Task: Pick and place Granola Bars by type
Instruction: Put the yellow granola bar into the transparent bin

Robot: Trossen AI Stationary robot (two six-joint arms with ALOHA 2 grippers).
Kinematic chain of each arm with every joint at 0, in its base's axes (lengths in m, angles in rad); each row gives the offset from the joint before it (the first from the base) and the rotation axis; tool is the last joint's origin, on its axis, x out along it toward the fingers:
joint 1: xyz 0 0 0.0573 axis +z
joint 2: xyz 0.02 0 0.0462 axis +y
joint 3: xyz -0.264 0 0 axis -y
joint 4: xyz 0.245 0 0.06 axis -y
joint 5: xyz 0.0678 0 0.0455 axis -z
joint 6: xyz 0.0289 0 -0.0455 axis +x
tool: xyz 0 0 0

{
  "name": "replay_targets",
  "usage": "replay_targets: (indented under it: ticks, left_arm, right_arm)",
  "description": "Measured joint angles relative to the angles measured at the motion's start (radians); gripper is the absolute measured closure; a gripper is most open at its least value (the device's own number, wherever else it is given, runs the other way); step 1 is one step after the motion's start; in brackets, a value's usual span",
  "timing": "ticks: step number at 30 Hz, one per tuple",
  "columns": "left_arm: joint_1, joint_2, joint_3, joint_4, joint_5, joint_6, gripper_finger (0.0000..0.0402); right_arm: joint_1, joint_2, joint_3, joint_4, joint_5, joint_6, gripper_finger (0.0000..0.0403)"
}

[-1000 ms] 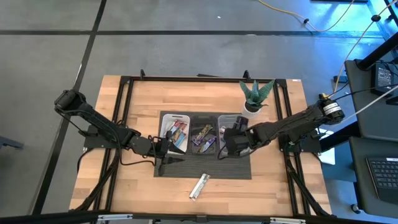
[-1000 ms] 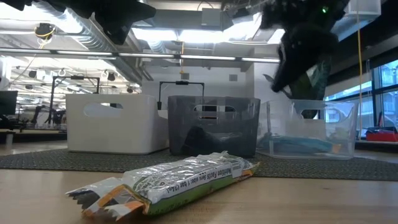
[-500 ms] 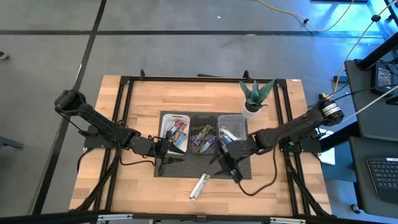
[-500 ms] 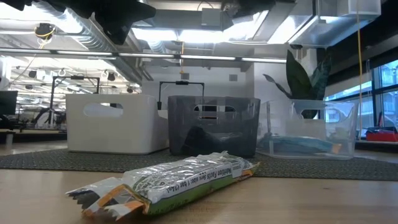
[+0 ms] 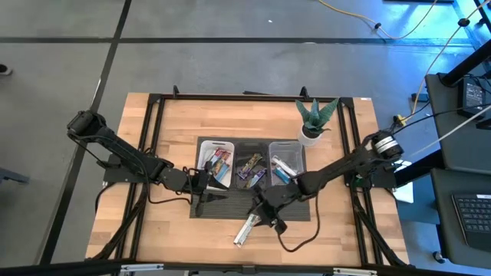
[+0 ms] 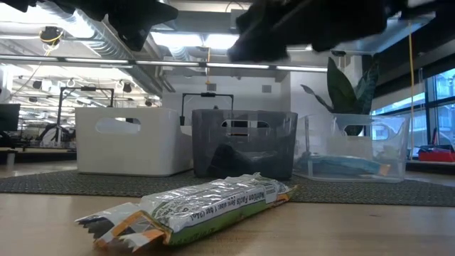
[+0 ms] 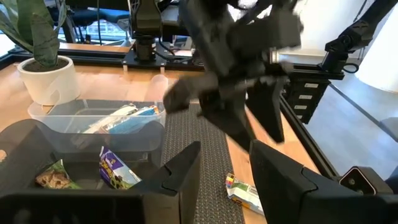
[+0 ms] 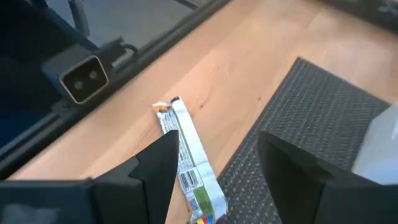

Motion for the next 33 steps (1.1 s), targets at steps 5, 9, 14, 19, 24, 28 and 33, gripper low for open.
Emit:
replay_targets:
  ticks: [5, 9, 14, 19, 24, 28, 33]
  left_arm:
    - [0.000, 0.000, 0.000, 0.000, 0.000, 0.000, 0.0271]
    - [0.000, 0.000, 0.000, 0.000, 0.000, 0.000, 0.0271]
    - [0.000, 0.000, 0.000, 0.000, -0.001, 0.000, 0.0272]
    - [0.000, 0.000, 0.000, 0.000, -0.002, 0.000, 0.0269]
    - [0.000, 0.000, 0.000, 0.000, -0.002, 0.000, 0.0272]
    - [0.000, 0.000, 0.000, 0.000, -0.002, 0.000, 0.0271]
    - [0.000, 0.000, 0.000, 0.000, -0.002, 0.000, 0.0269]
  right_arm:
    - [0.005, 0.088, 0.000, 0.099, -0.032, 0.000, 0.0182]
    - [0.005, 0.151, 0.000, 0.160, -0.089, -0.001, 0.0182]
    - [0.005, 0.204, 0.000, 0.218, -0.098, 0.000, 0.0182]
    - [0.005, 0.234, 0.000, 0.255, -0.098, -0.002, 0.0182]
    - [0.004, 0.265, 0.000, 0.272, -0.097, -0.002, 0.0182]
    - [0.004, 0.304, 0.000, 0.301, -0.076, -0.002, 0.0182]
    - [-0.003, 0.338, 0.001, 0.315, -0.068, 0.005, 0.0182]
